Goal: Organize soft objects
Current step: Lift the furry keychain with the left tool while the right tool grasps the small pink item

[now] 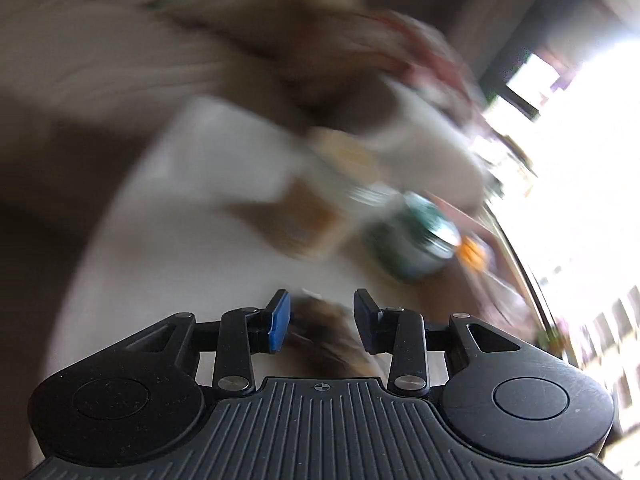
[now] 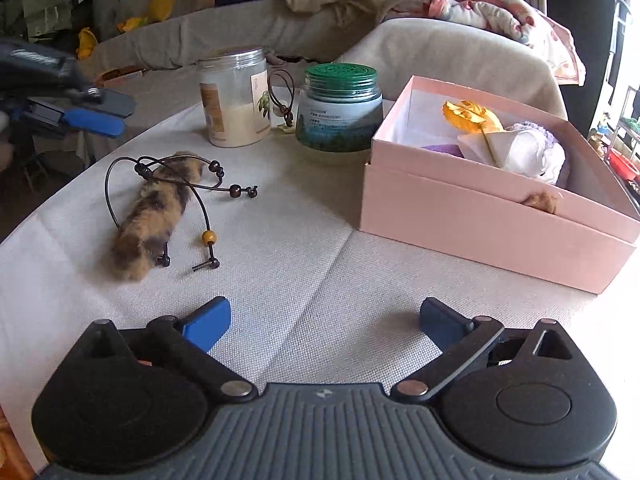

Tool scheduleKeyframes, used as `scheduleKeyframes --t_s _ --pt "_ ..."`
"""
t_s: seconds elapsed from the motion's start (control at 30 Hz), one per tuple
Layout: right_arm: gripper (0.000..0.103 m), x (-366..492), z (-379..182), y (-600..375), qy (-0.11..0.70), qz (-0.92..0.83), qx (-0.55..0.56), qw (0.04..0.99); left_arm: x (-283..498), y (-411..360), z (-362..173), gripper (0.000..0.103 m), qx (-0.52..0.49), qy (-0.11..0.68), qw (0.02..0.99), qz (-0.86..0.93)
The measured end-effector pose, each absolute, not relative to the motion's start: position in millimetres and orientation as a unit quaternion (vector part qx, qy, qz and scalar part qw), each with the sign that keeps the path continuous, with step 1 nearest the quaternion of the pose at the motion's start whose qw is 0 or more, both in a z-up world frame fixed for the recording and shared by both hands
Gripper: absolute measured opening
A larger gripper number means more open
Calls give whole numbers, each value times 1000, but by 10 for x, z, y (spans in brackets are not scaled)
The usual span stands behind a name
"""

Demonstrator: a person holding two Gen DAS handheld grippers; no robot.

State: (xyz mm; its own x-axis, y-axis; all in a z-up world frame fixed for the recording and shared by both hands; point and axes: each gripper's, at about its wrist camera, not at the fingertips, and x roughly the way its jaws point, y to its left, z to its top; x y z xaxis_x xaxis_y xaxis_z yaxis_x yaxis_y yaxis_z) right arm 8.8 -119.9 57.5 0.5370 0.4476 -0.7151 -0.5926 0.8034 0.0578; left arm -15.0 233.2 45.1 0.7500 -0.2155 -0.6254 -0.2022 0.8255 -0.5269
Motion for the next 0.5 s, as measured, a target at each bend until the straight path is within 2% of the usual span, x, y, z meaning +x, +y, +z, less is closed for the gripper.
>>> scheduleKeyframes --t_s 0.17,0.43,0.5 --pt "101 86 577 -1184 377 298 -96 872 78 2181 153 39 -319 392 863 -11" --pt "103 94 569 -1168 379 301 -98 870 245 1360 162 41 -112 398 909 -51" --pt "103 98 569 -1167 379 302 -98 869 239 1200 154 46 -71 395 914 -57"
